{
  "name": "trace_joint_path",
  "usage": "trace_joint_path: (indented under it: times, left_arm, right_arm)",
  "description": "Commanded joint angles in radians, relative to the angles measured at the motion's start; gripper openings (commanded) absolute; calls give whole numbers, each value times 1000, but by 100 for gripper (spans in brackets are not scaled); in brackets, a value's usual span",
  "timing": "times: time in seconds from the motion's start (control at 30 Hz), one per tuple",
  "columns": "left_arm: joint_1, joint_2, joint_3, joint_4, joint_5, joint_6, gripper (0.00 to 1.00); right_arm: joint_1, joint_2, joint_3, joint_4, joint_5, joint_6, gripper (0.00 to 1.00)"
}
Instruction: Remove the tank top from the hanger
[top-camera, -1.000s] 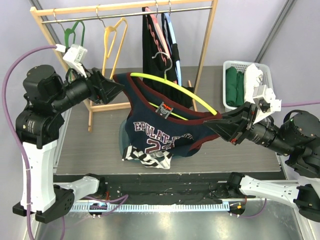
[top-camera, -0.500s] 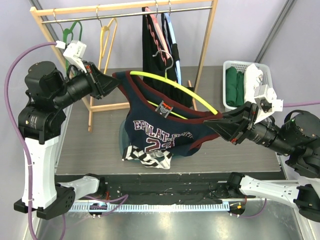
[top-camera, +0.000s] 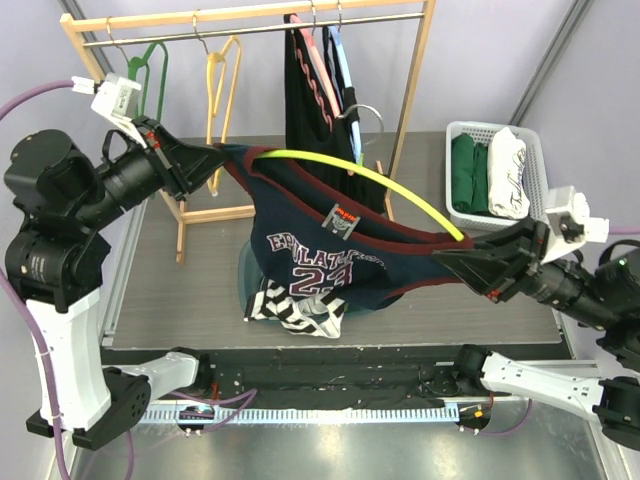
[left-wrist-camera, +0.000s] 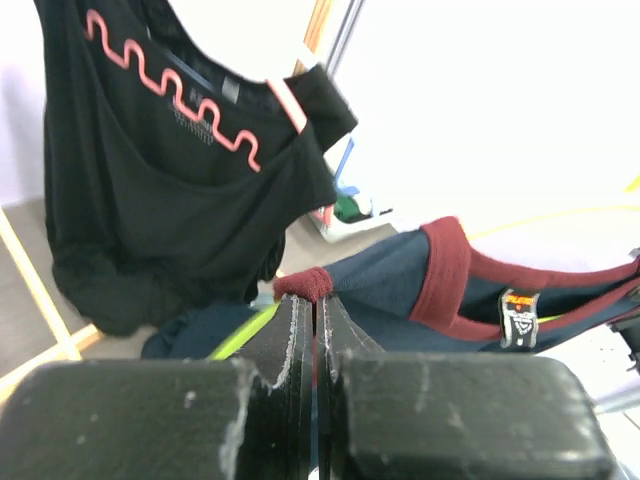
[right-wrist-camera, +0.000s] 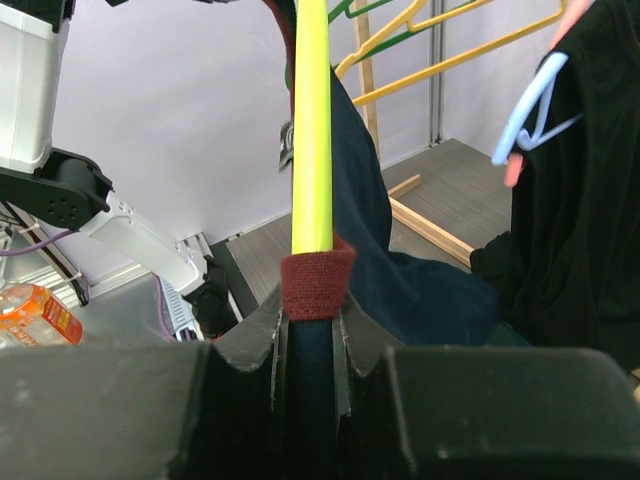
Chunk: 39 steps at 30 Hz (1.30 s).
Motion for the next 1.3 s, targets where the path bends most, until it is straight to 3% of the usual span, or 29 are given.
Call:
trace_joint_path:
  times: [0.0, 0.23, 0.63, 1.27]
  left_arm:
    - [20, 0, 59, 38, -28, 11, 0]
    - [30, -18, -22, 38, -41, 16, 0]
    - [30, -40, -151, 16, -271, 103, 0]
    - [27, -95, -381, 22, -269, 142, 0]
  right_arm:
    - [4, -68, -9, -6, 81, 37, 1]
    - [4, -120, 7, -42, 117, 36, 1]
    - [10, -206, 89, -27, -38, -29, 1]
    - [102, -249, 51, 182, -158, -60, 1]
